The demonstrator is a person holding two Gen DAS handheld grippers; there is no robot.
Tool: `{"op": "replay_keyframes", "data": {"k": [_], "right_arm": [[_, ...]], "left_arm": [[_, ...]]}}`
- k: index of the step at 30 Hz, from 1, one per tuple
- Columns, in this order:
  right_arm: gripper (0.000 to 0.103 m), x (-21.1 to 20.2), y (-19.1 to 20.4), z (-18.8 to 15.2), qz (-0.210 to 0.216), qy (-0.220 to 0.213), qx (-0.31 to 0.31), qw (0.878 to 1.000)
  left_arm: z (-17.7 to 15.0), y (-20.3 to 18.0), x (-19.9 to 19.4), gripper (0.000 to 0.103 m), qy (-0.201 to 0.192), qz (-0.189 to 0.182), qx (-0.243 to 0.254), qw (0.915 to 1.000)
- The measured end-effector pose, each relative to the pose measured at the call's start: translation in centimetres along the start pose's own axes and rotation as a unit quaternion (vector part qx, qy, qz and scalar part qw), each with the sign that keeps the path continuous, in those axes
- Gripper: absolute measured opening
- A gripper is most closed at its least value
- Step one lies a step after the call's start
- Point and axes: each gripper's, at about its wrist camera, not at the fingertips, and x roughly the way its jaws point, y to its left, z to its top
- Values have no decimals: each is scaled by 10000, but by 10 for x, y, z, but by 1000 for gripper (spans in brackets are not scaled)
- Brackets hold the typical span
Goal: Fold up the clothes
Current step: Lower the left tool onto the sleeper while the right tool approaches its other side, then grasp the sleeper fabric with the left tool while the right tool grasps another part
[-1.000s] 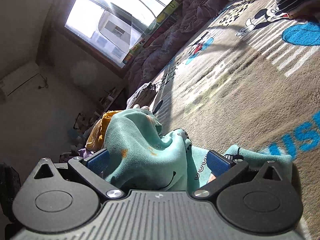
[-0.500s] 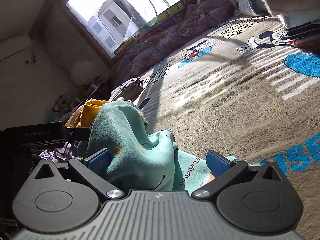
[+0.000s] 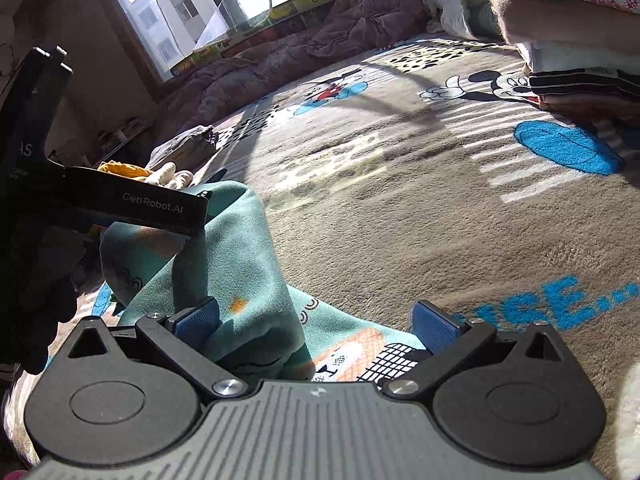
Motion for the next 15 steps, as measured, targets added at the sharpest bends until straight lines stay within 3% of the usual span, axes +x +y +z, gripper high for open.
{"op": "replay_keyframes", "data": {"k": [3, 5, 7, 10, 15], "right_arm": [[102, 0, 1, -1, -78, 23, -66, 9999], [102, 0, 2, 0, -132, 30, -108, 9999], [102, -1, 1, 0, -159, 37, -111, 9998], [102, -1, 2, 0, -157, 50, -120, 9998], [102, -2, 4, -2, -162, 47, -172, 9997]], "left_arm": [[-9, 9, 9, 99, 103, -227, -301, 9992], [-14, 16, 10, 86, 119, -449, -505, 9976], [-16, 20, 5, 61, 92, -608, -559, 9965], [-20, 23, -7, 39, 6, -724, -537, 9959], [-35, 31, -31, 28, -343, -783, -590, 9946]]}}
